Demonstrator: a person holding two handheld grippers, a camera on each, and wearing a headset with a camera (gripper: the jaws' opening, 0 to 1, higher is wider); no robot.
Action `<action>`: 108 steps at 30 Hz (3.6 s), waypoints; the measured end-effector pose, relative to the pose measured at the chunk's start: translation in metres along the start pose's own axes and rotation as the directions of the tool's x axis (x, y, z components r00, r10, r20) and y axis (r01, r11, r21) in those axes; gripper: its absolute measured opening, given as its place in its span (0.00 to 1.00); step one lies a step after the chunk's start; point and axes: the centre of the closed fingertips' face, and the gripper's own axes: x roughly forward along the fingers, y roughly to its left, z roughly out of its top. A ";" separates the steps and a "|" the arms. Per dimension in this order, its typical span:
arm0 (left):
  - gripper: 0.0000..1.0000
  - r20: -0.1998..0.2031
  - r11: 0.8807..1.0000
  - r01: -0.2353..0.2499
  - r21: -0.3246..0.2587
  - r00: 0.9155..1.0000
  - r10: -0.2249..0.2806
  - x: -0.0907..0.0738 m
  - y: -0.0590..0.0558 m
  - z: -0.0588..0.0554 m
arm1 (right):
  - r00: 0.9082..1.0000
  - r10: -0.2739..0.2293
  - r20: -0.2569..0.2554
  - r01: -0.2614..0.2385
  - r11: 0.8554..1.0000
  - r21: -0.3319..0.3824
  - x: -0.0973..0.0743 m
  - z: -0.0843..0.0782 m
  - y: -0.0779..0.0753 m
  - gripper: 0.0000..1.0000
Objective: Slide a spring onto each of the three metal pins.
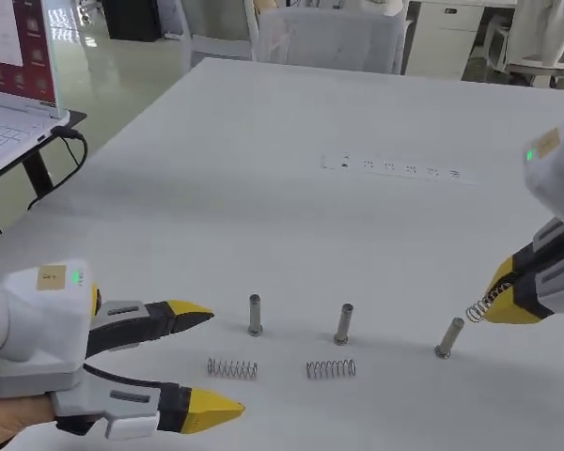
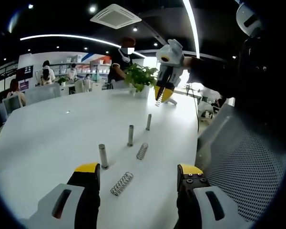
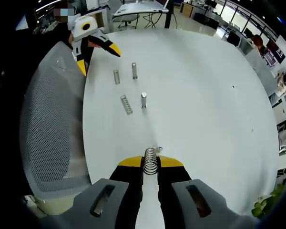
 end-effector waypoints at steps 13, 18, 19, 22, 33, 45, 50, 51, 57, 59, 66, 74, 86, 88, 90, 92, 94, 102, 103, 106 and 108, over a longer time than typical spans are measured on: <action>0.59 -0.012 1.000 -0.004 -0.004 1.000 0.004 -0.001 0.002 -0.002 | 0.994 0.025 -0.108 -0.030 0.999 -0.042 0.017 -0.003 -0.010 0.09; 0.58 -0.014 1.000 -0.003 0.000 1.000 0.003 0.000 0.001 -0.002 | 0.989 0.032 -0.144 -0.040 0.998 -0.053 0.023 -0.007 -0.012 0.09; 0.58 -0.014 1.000 -0.003 -0.001 1.000 0.003 0.000 0.001 -0.002 | 0.989 0.033 -0.147 -0.042 0.998 -0.056 0.024 -0.007 -0.012 0.09; 0.58 -0.014 1.000 -0.002 0.000 1.000 0.002 0.000 0.001 -0.002 | 0.987 0.038 -0.157 -0.048 0.997 -0.060 0.026 -0.008 -0.012 0.09; 0.56 -0.012 1.000 0.001 -0.001 1.000 -0.001 0.000 0.000 -0.001 | 0.982 0.052 -0.182 -0.063 0.996 -0.058 0.034 -0.011 -0.014 0.09; 0.55 -0.017 1.000 0.002 -0.003 1.000 -0.002 0.001 0.001 -0.002 | 0.976 0.070 -0.206 -0.080 0.996 -0.040 0.053 -0.016 -0.013 0.09; 0.54 -0.019 1.000 0.003 -0.004 1.000 -0.003 0.001 0.001 -0.002 | 0.973 0.065 -0.219 -0.076 0.996 -0.040 0.062 -0.020 -0.015 0.09; 0.54 -0.018 1.000 0.003 -0.004 1.000 -0.003 0.001 0.001 -0.002 | 0.973 0.064 -0.221 -0.075 0.996 -0.040 0.064 -0.020 -0.015 0.09; 0.53 -0.018 1.000 0.004 -0.001 1.000 -0.004 0.001 0.001 -0.002 | 0.971 0.068 -0.229 -0.078 0.996 -0.035 0.074 -0.024 -0.014 0.09; 0.53 -0.017 1.000 0.004 -0.002 1.000 -0.004 0.001 0.001 -0.002 | 0.970 0.072 -0.231 -0.081 0.996 -0.030 0.076 -0.026 -0.014 0.09; 0.52 -0.018 1.000 0.006 -0.001 1.000 -0.006 0.001 0.001 -0.002 | 0.971 0.075 -0.228 -0.083 0.996 -0.023 0.083 -0.029 -0.014 0.09; 0.52 -0.018 1.000 0.007 -0.001 1.000 -0.007 0.002 0.001 -0.002 | 0.974 0.078 -0.213 -0.086 0.996 -0.027 0.085 -0.028 -0.013 0.09; 0.51 -0.021 1.000 0.010 0.000 1.000 -0.010 0.002 0.000 -0.002 | 0.979 0.076 -0.192 -0.085 0.996 -0.037 0.085 -0.026 -0.012 0.10; 0.51 -0.022 1.000 0.011 0.000 1.000 -0.011 0.002 0.000 -0.002 | 0.980 0.074 -0.186 -0.082 0.996 -0.039 0.085 -0.026 -0.012 0.12; 0.51 -0.021 1.000 0.011 0.000 1.000 -0.011 0.002 0.000 -0.002 | 0.981 0.075 -0.177 -0.083 0.996 -0.035 0.085 -0.025 -0.011 0.13; 0.52 -0.019 1.000 0.012 0.000 1.000 -0.012 0.002 0.000 -0.002 | 0.983 0.071 -0.169 -0.079 0.996 -0.039 0.084 -0.024 -0.010 0.15; 0.52 -0.018 1.000 0.012 0.000 1.000 -0.012 0.002 0.000 -0.002 | 0.984 0.071 -0.165 -0.078 0.996 -0.039 0.082 -0.023 -0.010 0.16; 0.52 -0.015 1.000 0.016 0.001 1.000 -0.016 0.002 -0.001 -0.001 | 0.992 0.037 -0.118 -0.046 0.996 -0.071 0.074 -0.008 -0.011 0.19; 0.52 -0.015 1.000 0.017 0.001 1.000 -0.017 0.002 -0.001 -0.001 | 0.993 0.031 -0.113 -0.040 0.996 -0.080 0.073 -0.006 -0.011 0.20; 0.52 -0.015 1.000 0.017 0.001 1.000 -0.017 0.002 -0.001 -0.001 | 0.995 0.019 -0.098 -0.027 0.996 -0.088 0.071 -0.001 -0.012 0.20; 0.52 -0.015 1.000 0.017 0.002 1.000 -0.017 0.002 -0.002 -0.001 | 0.996 0.017 -0.087 -0.025 0.995 -0.092 0.069 0.003 -0.012 0.20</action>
